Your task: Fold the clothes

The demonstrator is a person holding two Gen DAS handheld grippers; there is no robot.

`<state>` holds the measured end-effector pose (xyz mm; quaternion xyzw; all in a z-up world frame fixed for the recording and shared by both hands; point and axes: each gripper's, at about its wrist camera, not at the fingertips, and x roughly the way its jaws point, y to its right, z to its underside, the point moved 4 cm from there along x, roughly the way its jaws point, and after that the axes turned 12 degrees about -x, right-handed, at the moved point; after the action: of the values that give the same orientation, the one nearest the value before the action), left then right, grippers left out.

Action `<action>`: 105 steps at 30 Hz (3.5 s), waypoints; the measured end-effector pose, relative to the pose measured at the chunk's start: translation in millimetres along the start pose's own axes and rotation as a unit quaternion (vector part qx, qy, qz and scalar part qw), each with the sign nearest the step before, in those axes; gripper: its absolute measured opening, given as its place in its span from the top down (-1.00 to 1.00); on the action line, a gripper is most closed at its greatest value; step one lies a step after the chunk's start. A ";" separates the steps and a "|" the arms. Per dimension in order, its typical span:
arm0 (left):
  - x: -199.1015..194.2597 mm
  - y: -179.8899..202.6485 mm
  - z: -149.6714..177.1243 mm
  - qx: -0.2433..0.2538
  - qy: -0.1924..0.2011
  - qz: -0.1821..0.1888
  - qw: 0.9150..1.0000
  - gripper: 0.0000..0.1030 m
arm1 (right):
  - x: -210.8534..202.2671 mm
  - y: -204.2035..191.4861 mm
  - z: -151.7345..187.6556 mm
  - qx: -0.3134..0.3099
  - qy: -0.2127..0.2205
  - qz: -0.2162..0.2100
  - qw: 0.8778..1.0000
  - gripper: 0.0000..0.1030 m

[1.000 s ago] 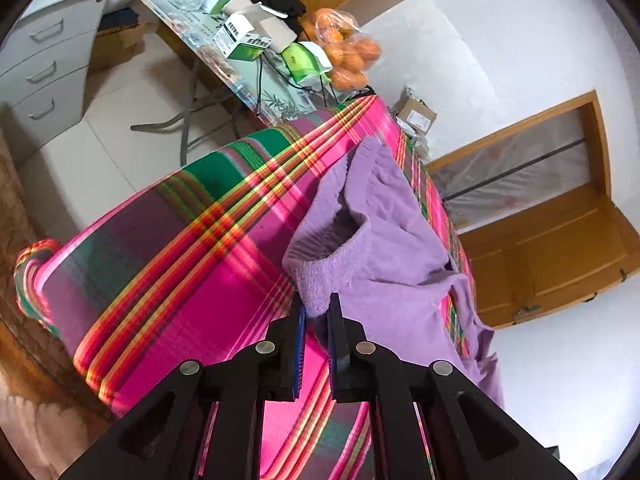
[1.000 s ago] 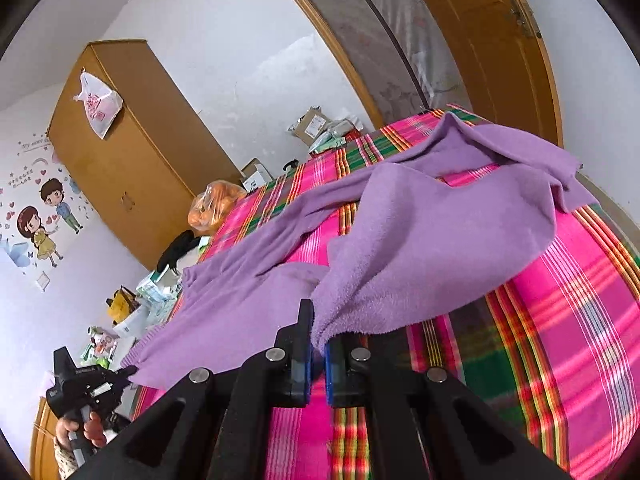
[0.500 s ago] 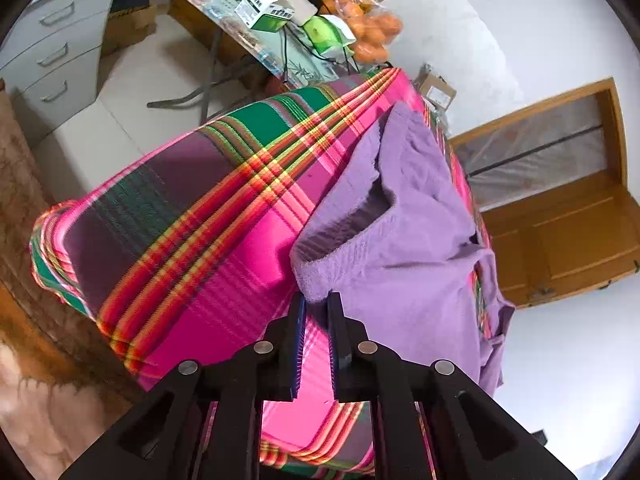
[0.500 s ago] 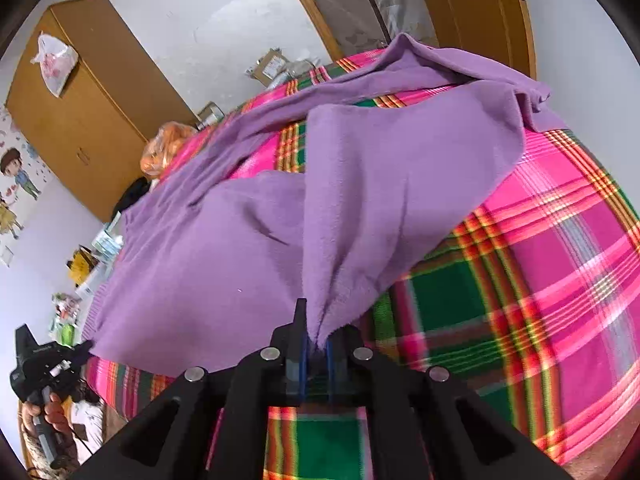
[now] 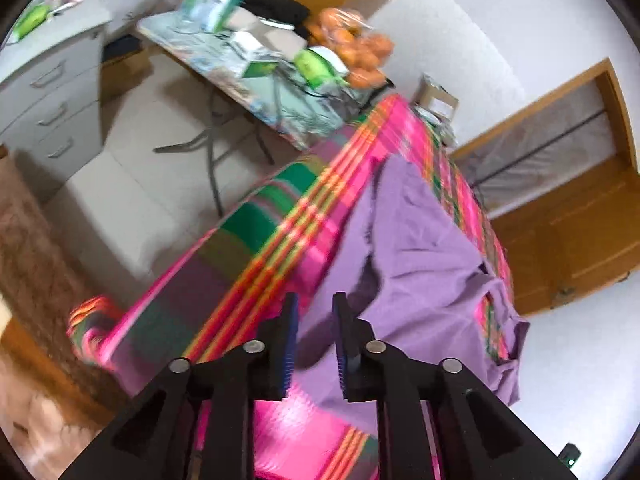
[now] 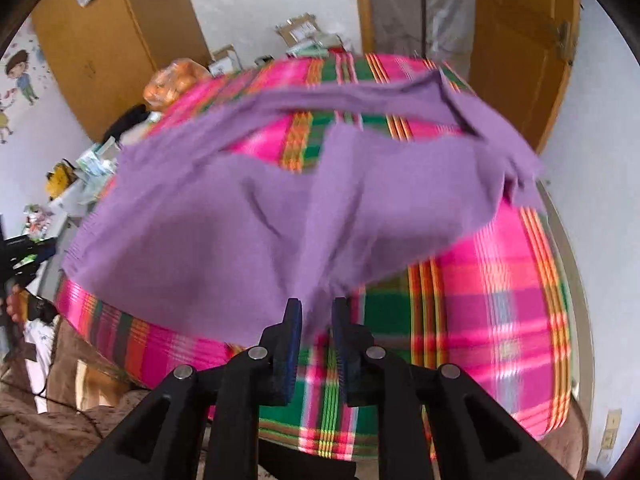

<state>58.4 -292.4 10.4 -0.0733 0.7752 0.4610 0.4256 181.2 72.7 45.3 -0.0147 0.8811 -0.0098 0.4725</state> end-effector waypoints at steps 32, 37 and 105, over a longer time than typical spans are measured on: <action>157.6 87.4 -107.8 -0.076 -0.120 0.041 0.989 0.53 | 251.6 -93.8 -299.6 -0.231 0.004 -0.098 0.968 0.21; 162.8 85.4 -114.3 -0.089 -0.118 0.053 0.988 0.53 | 278.0 -82.7 -295.8 -0.228 -0.033 -0.100 0.968 0.21; 170.8 135.4 -84.9 0.067 -0.096 0.081 0.990 0.88 | 256.4 -65.2 -246.9 -0.191 -0.023 -0.126 0.973 0.48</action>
<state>-167.5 -234.4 -7.5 0.0632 0.7635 0.4458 0.4629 -165.2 -0.7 -29.5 -0.2156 0.8465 0.0999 0.4764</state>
